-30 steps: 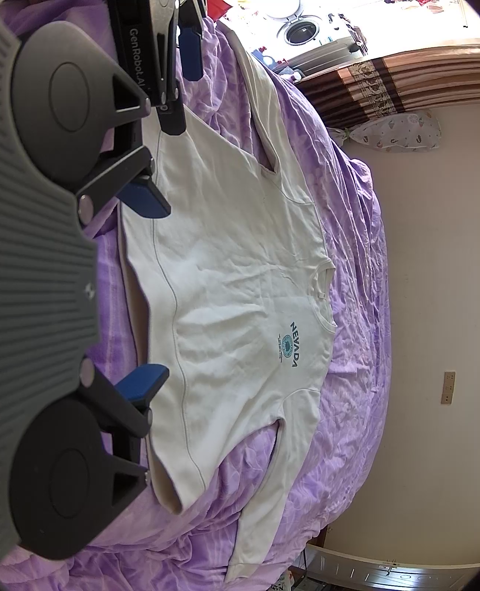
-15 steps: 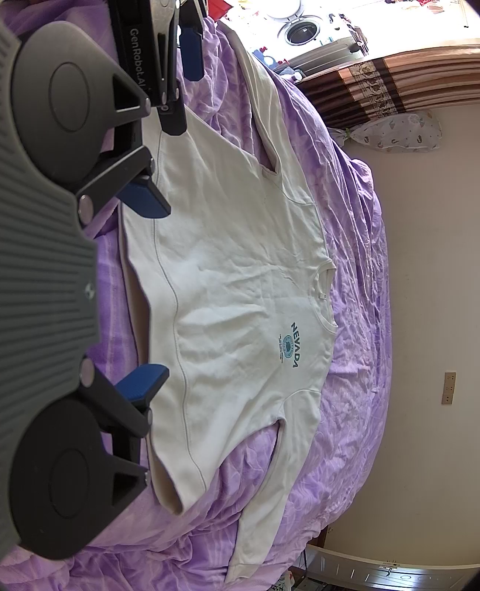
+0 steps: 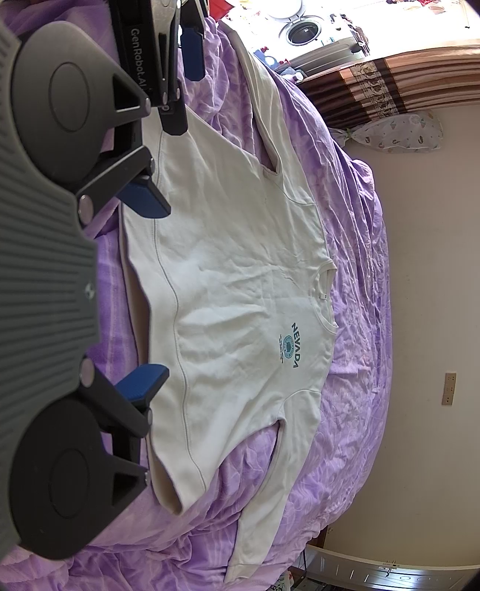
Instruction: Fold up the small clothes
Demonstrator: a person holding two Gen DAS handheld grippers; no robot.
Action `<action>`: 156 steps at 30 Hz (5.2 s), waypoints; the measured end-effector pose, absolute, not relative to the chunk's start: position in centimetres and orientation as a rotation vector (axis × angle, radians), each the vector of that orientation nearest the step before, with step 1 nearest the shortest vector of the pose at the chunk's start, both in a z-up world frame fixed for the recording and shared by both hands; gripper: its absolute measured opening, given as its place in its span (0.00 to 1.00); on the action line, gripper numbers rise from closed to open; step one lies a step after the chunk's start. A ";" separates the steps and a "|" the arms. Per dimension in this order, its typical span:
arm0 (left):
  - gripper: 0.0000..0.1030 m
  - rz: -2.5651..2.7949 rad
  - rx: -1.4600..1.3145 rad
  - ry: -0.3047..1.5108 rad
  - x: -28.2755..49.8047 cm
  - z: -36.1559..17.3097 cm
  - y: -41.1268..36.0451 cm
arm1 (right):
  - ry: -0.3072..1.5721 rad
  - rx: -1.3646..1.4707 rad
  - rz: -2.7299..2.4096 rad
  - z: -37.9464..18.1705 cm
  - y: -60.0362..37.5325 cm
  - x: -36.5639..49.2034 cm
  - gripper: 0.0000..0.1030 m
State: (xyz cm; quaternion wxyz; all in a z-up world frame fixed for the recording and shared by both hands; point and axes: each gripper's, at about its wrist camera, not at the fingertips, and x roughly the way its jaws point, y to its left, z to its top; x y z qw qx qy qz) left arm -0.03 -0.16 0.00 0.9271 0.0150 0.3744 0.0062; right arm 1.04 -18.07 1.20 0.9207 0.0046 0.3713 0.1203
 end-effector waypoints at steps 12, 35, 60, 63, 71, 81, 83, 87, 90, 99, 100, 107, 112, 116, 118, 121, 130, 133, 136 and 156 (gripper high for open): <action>0.81 0.013 0.032 0.766 0.0 0.0 -0.2 | 0.764 0.010 0.247 1.2 -18.0 1.1 0.80; 0.77 0.042 0.037 0.716 2.5 2.4 5.4 | 0.578 -0.046 0.193 2.7 -17.2 3.2 0.80; 0.76 0.573 -1.027 0.579 3.6 -7.6 44.8 | 0.634 0.041 0.424 -1.6 -9.1 25.4 0.73; 0.76 0.602 -1.139 0.550 3.2 -9.7 46.5 | 0.671 0.035 0.446 -3.0 -7.8 26.6 0.56; 0.18 0.625 -1.132 0.491 4.4 -9.8 47.5 | 0.745 -0.035 0.500 -5.1 -4.9 28.9 0.21; 0.06 0.555 -0.564 0.375 10.0 2.0 37.3 | 0.841 -0.016 0.462 -6.1 -7.3 30.8 0.06; 0.06 0.481 -0.448 0.360 11.9 4.8 33.3 | 0.837 -0.008 0.470 -5.7 -8.2 30.6 0.07; 0.06 0.333 -0.295 0.364 16.2 8.6 24.9 | 0.822 0.032 0.490 -5.0 -9.9 30.4 0.10; 0.06 0.237 -0.194 0.388 19.8 9.0 18.5 | 0.813 0.062 0.477 -4.6 -11.1 30.2 0.22; 0.06 -0.012 -0.076 0.653 29.0 -1.7 5.3 | 0.864 0.128 0.428 -6.7 -13.6 30.5 0.14; 0.06 -0.028 -0.085 0.706 29.6 -3.4 5.0 | 0.871 0.131 0.416 -7.3 -13.8 30.6 0.14; 0.32 -0.220 -0.277 0.981 29.1 -9.8 6.9 | 0.979 0.200 0.378 -11.2 -14.7 31.6 0.17; 0.49 -0.334 -0.312 0.967 26.8 -6.6 9.2 | 1.021 0.269 0.433 -11.5 -14.4 32.3 0.31; 0.49 -0.267 -0.226 0.914 25.6 -3.5 12.0 | 1.058 0.339 0.488 -10.8 -13.5 33.2 0.32; 0.49 -0.204 -0.154 0.913 25.5 -3.3 13.1 | 1.068 0.345 0.508 -10.7 -12.4 33.5 0.32; 0.47 -0.141 -0.141 0.936 24.9 -3.7 15.5 | 1.109 0.380 0.526 -11.4 -11.0 34.1 0.25; 0.45 -0.068 -0.172 0.976 23.4 -6.1 19.8 | 1.229 0.435 0.507 -15.1 -9.0 34.1 0.08; 0.45 -0.068 -0.181 0.968 23.1 -6.4 20.3 | 1.216 0.441 0.513 -14.3 -9.1 33.5 0.00; 0.45 -0.069 -0.179 0.971 23.0 -6.6 20.5 | 1.153 0.425 0.539 -12.5 -9.6 32.4 0.00; 0.45 0.036 -0.187 0.906 22.7 -3.5 23.2 | 1.305 0.565 0.460 -15.6 -11.1 35.3 0.40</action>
